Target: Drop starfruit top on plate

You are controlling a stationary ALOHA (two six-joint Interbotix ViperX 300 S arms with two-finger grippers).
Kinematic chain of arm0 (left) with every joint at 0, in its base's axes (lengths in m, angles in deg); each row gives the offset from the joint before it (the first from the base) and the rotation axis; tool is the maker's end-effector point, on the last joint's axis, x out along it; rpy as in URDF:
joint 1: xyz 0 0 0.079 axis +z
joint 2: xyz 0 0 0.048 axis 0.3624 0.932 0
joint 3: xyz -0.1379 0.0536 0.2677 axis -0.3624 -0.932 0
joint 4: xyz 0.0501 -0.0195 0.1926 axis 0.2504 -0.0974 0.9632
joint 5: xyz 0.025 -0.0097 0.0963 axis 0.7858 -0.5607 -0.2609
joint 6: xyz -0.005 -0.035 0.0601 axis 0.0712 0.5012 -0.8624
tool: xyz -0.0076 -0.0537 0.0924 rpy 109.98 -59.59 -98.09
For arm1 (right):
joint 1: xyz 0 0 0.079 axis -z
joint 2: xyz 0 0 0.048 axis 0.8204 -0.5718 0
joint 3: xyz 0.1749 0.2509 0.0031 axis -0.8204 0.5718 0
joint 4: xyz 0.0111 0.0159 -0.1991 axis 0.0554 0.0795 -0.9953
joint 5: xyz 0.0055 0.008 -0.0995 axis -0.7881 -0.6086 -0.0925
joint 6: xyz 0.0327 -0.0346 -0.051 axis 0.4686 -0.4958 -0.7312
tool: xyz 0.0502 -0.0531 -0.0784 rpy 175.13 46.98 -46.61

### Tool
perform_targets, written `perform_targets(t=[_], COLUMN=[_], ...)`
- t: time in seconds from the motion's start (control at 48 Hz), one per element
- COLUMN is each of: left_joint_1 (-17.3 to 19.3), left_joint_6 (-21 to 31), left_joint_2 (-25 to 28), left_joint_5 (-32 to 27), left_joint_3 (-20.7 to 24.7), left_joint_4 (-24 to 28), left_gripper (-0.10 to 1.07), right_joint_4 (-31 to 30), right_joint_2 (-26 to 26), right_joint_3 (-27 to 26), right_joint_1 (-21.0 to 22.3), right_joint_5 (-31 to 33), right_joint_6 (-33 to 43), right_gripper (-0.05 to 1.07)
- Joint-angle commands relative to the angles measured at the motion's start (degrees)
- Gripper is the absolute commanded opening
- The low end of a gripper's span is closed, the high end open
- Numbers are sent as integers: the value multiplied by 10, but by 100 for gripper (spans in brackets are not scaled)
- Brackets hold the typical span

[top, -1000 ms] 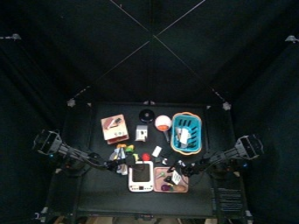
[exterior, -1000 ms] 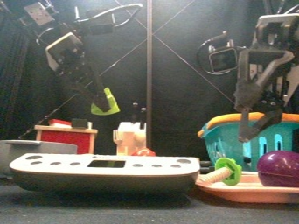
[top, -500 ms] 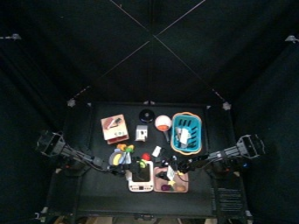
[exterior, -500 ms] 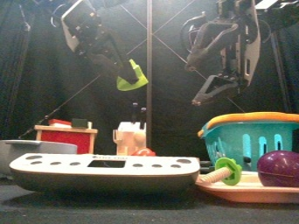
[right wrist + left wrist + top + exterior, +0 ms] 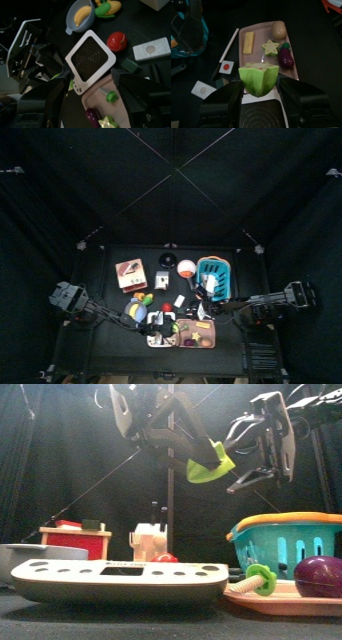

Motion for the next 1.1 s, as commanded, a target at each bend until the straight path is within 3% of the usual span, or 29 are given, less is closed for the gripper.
perform_targets(t=[0.0,0.125,0.229,0.354,0.5,0.646,0.708,1.0,1.083], left_joint_1=[12,51,72,73,76,82,84,84,84], left_joint_6=[-1,-2,-7,-8,-9,-9,-9,-8,-7], left_joint_2=[5,29,37,40,41,45,43,-35,-84], left_joint_5=[25,65,86,102,102,104,104,72,27], left_joint_3=[22,33,30,29,27,26,27,-28,-69], left_joint_4=[-13,-51,-73,-82,-92,-112,-118,-118,-118], left_gripper=[54,54,63,77,81,96,96,95,95], right_joint_4=[0,-2,-2,-3,-3,-3,-3,-3,-6], right_joint_2=[9,6,5,2,-5,-5,-5,-22,-31], right_joint_3=[-6,-5,-5,-7,-9,-9,-9,-17,-24], right_joint_1=[4,0,0,-1,-1,-2,-2,-2,-1], right_joint_5=[11,18,18,18,18,18,18,18,18], right_joint_6=[-1,-1,-1,-1,-1,-1,-2,-4,-5], right_gripper=[96,96,96,96,96,96,96,96,96])
